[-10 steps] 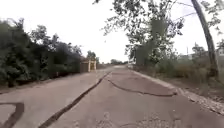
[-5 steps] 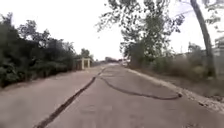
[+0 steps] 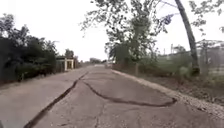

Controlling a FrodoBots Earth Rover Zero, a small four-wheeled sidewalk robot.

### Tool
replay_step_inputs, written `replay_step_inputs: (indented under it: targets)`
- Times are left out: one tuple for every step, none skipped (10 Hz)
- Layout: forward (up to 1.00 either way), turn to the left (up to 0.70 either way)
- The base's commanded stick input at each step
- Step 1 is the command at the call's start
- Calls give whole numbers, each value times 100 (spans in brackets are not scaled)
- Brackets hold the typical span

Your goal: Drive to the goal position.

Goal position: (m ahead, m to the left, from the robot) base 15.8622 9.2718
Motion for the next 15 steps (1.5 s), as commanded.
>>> replay_step_inputs:
  targets:
    - [85, 0]
    - [85, 0]
    - [85, 0]
    - [85, 0]
    - [85, 0]
    - [85, 19]
    - [85, 34]
    - [85, 34]
    - [85, 34]
    - [85, 34]
    - [85, 14]
    - [18, 0]
    - [0, 0]
    - [0, 0]
    - [0, 0]
